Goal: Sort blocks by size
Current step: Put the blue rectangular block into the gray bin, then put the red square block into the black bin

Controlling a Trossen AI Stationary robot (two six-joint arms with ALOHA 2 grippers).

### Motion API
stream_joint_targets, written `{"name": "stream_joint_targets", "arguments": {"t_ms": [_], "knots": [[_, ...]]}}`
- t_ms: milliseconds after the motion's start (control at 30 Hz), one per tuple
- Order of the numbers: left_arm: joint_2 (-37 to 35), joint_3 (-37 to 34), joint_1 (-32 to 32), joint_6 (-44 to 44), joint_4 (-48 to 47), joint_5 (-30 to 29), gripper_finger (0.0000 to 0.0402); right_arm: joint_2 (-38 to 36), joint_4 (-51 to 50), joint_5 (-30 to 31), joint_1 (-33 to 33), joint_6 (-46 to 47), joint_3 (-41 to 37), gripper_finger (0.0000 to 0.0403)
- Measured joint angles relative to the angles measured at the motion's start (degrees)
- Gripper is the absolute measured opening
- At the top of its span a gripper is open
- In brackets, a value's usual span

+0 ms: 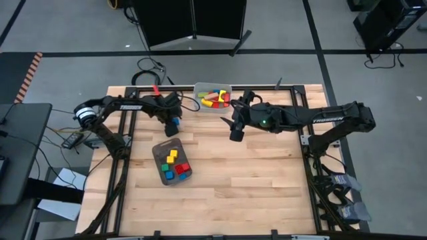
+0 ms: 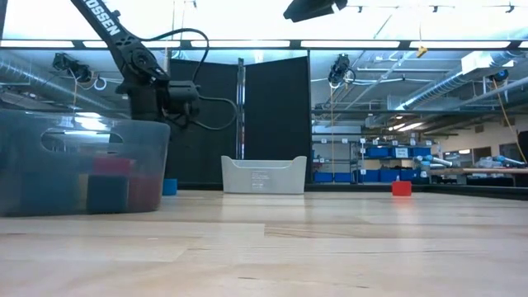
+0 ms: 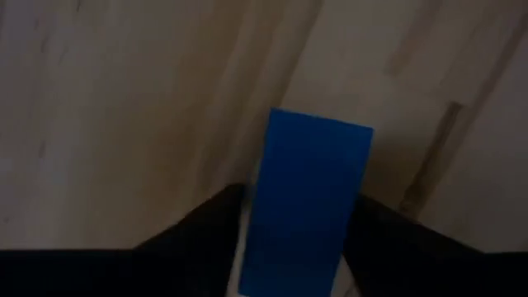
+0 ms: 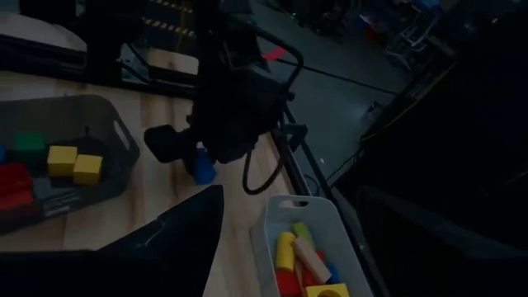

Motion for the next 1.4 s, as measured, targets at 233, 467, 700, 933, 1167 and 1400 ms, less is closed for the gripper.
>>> {"name": "stream_joint_targets", "arguments": {"t_ms": [233,467,700,933,1167,1400], "knots": [[0.41,3.17,0.02,-0.81,-1.26,-0.69,0.0139,-0.04,-0.35,3.54,1.66,-0.24,0.0,0.0282],[-3.01,11.54,-0.25,-1.23,-2.12,1.11,0.0139,-0.36,-3.16,7.45,3.07,-0.28,0.0,0.0282],[0.02,20.34,-0.72,-2.3,8.0,9.74,0.0139,-1.63,-3.58,8.9,3.32,-0.18,0.0,0.0274],[11.22,29.43,-1.03,-4.4,8.9,9.79,0.0139,-2.05,-10.52,10.83,-0.24,6.75,0.0,0.0274],[13.66,33.65,-1.04,-6.78,9.33,8.92,0.0304,-2.64,-25.86,6.72,-8.2,19.87,-3.38,0.0298],[6.75,31.87,-0.92,-8.23,7.27,9.07,0.037,-6.29,-20.35,-4.67,-18.5,23.92,-18.63,0.0313]]}}
